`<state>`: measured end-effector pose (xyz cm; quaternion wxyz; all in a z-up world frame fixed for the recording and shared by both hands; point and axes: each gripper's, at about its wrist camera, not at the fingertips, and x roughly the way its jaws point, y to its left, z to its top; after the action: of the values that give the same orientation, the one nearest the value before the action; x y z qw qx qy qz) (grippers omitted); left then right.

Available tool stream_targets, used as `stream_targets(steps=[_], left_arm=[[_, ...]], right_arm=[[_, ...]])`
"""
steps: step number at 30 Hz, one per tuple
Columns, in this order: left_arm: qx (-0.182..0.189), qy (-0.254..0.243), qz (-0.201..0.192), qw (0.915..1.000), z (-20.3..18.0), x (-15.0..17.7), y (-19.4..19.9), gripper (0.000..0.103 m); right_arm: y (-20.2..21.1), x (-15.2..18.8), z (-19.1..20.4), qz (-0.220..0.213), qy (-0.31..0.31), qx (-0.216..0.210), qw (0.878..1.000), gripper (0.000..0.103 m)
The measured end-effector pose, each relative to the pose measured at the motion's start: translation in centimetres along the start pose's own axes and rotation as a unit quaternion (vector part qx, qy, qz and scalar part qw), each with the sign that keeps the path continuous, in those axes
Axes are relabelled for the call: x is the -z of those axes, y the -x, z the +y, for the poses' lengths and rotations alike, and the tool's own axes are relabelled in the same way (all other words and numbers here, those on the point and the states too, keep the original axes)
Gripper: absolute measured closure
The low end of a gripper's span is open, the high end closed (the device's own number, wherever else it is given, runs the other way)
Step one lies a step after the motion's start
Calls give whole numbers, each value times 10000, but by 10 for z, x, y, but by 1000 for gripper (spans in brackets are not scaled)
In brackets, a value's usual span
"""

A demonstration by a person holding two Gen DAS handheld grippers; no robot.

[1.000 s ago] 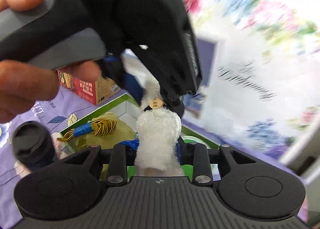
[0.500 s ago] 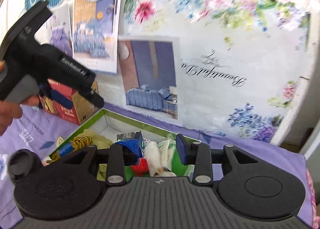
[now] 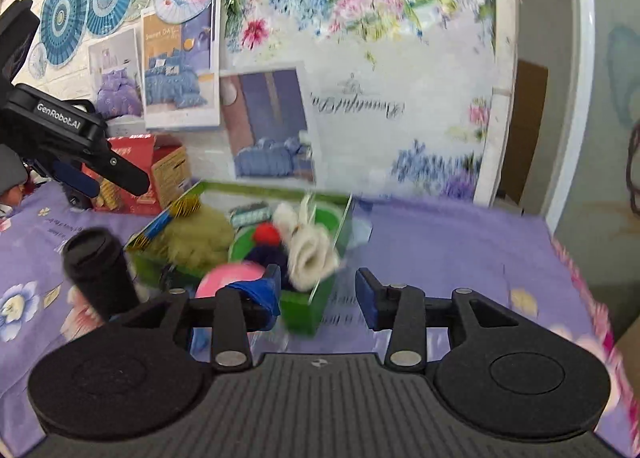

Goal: Organize soft objects
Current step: 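Lower the cream towel into the box and open both grippers, then move both grippers to the pink lace-wrapped pouch and close on it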

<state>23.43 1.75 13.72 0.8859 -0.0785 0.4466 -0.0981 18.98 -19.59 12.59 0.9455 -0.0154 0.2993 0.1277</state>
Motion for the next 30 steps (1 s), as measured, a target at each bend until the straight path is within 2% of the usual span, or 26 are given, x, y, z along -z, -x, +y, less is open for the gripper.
stream_targets(steps=[4, 7, 11, 17, 20, 24, 30], left_arm=[[78, 130, 484, 9987, 4, 49, -18, 2], [163, 413, 915, 9948, 8, 81, -37, 2], [363, 732, 1366, 9872, -2, 103, -62, 2], [365, 880, 1531, 9836, -30, 91, -86, 2], [265, 1021, 1646, 9807, -37, 85, -100, 2], [146, 1194, 1745, 9773, -43, 82, -118, 2], [123, 1325, 1926, 9722, -49, 83, -139, 2]], right_arm=[[11, 47, 16, 170, -293, -84, 9994, 77], [17, 75, 28, 266, -548, -187, 9980, 77], [18, 95, 49, 430, -277, -87, 9987, 76], [7, 94, 63, 451, 579, 24, 9973, 74], [-9, 89, 60, 619, 577, -218, 9962, 74], [-28, 86, 55, 665, 675, -243, 9952, 73], [-41, 87, 44, 839, 245, -789, 9930, 70]])
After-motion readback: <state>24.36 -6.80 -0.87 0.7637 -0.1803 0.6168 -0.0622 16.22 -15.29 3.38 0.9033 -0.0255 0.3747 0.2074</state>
